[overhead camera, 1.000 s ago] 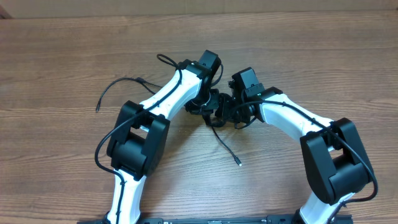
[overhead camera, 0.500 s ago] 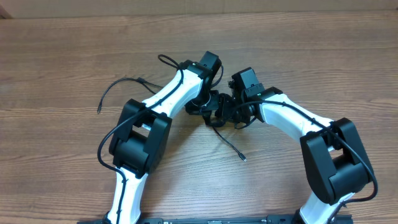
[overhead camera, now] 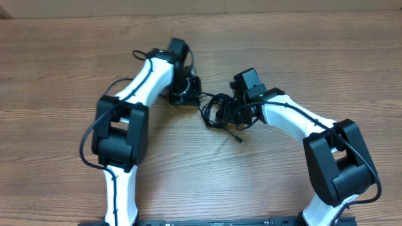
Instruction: Untangle cables
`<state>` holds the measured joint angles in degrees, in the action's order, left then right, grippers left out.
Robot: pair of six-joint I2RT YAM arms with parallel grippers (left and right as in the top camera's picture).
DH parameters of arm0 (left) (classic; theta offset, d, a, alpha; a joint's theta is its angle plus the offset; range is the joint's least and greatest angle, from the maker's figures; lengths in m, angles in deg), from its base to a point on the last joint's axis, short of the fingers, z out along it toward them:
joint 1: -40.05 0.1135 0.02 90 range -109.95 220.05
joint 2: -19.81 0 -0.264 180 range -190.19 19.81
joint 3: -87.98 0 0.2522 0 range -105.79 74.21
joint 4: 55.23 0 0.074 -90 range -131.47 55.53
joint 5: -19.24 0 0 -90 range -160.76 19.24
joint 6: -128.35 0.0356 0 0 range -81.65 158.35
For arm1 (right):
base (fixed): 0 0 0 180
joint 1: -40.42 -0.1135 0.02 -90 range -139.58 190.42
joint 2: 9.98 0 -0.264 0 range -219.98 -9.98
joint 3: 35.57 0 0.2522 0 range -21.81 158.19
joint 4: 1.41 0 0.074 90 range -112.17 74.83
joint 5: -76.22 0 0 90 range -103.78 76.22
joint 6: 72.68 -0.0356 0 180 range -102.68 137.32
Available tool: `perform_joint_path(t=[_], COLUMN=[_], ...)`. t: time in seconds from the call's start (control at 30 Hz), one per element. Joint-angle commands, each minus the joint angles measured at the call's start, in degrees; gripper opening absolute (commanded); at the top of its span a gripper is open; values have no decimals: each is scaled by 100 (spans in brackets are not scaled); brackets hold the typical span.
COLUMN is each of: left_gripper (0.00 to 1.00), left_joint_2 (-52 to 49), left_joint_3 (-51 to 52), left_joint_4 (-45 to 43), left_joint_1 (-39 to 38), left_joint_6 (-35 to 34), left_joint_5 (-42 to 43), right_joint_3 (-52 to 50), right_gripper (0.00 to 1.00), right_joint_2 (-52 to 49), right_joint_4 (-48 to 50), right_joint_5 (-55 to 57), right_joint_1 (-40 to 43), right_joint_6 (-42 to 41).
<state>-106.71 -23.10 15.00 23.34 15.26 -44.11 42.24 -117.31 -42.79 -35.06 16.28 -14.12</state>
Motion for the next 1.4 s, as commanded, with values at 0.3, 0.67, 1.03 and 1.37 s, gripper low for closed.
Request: perform_joint_path(t=[0.3,0.67,1.03,1.37], left_gripper=[4,15,31,49], left_joint_2=[240,212,212,212], left_joint_3=[-140,-81,131,162], left_joint_4=[286,485,483,562], left_joint_1=[859,879,881,686], left_joint_6=[638,634,256,291], left_joint_5=[-1749,-3338,-2962,-1045], right_joint_3=[-35,-35,-35,-35], right_gripper=[4,4,4,4], right_joint_2=[81,81,81,81], right_joint_4=[7,7,9,7], right_joint_5=[68,68,68,68], right_joint_1=[20,20,20,20], right_joint_6=[-9,-9,-9,-9])
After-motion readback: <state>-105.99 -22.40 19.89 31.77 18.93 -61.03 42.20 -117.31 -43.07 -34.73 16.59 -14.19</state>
